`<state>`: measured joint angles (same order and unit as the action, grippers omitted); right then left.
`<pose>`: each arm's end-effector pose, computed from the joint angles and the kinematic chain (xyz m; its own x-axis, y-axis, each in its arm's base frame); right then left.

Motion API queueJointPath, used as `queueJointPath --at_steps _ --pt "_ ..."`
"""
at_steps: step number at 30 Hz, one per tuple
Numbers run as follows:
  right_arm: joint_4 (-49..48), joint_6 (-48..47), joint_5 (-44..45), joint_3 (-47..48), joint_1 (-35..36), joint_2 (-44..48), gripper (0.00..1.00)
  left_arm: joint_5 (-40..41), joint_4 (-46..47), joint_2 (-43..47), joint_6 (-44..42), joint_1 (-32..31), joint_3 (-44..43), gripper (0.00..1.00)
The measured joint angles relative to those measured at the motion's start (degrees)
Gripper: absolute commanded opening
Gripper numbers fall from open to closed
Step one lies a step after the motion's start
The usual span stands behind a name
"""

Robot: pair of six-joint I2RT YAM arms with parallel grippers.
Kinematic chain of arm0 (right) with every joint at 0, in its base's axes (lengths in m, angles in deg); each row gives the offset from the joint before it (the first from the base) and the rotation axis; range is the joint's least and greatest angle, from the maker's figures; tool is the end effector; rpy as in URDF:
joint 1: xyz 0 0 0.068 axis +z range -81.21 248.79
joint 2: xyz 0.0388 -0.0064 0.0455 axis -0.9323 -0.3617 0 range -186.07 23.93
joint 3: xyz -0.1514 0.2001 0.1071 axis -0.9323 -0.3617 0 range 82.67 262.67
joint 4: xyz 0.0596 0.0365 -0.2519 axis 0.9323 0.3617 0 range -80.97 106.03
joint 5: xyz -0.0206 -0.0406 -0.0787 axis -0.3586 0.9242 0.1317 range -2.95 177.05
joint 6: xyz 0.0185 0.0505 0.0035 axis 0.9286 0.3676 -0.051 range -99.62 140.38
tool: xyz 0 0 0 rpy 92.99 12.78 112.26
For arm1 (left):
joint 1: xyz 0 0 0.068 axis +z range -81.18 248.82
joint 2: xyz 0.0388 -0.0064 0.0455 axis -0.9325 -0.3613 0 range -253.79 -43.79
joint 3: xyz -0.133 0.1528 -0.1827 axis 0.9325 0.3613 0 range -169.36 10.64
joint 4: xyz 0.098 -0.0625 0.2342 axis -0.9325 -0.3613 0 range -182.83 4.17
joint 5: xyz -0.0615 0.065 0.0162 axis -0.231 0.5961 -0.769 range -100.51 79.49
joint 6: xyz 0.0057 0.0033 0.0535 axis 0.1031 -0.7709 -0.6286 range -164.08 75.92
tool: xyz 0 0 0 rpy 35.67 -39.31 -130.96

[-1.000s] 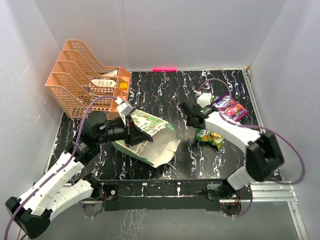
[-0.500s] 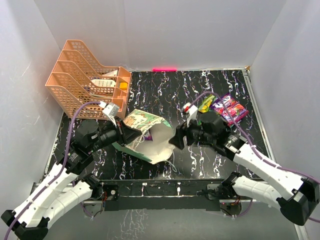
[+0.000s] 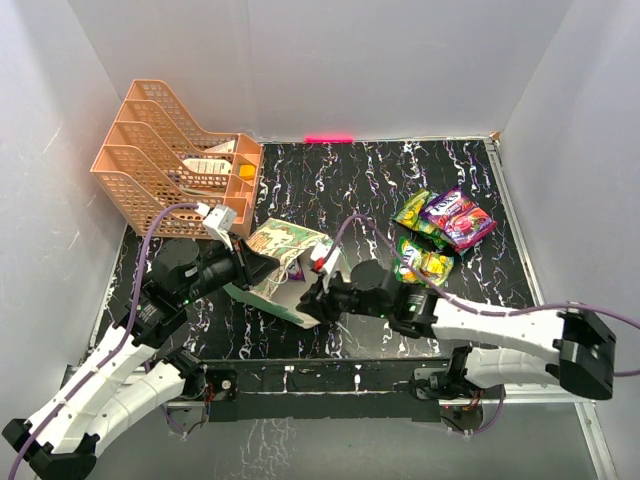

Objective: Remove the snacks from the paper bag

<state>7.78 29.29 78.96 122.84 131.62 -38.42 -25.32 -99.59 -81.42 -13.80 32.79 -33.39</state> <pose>0.1093 0.2238 0.2715 -0.3069 -0.2620 -0.9150 -0.9042 0.3803 0.1944 0.1202 -0.0987 0.3477 -0.4796 -0.2540 -0.8399 0.6158 0.5844 -0.5284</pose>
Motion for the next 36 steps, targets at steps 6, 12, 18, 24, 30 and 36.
queueJointPath --at_steps 6,12,18,24,30,36 --pt "-9.7 -1.0 4.8 -0.2 8.1 -10.9 0.27 -1.2 0.2 -0.9 -0.6 0.0 -1.4 0.0" --pt "-13.9 -1.0 5.9 0.6 12.4 -16.8 0.36 -2.7 1.0 -3.0 -0.9 0.0 -2.3 0.0" --pt "-15.0 -8.3 13.9 -0.5 12.7 -11.5 0.45 -3.7 1.3 -3.3 -1.1 0.0 -2.3 0.0" --pt "-17.0 -25.9 18.1 -5.2 12.5 -7.8 0.41 -3.7 1.2 -2.9 -1.7 0.0 -2.3 0.0" --pt "-21.6 -42.8 18.7 -11.0 11.8 -9.4 0.43 -3.7 1.3 -2.3 -1.2 0.0 -2.3 0.0" --pt "-27.1 -48.9 18.3 -9.8 8.7 -18.2 0.48 -3.8 1.3 -2.3 -0.6 0.0 -2.3 0.0"
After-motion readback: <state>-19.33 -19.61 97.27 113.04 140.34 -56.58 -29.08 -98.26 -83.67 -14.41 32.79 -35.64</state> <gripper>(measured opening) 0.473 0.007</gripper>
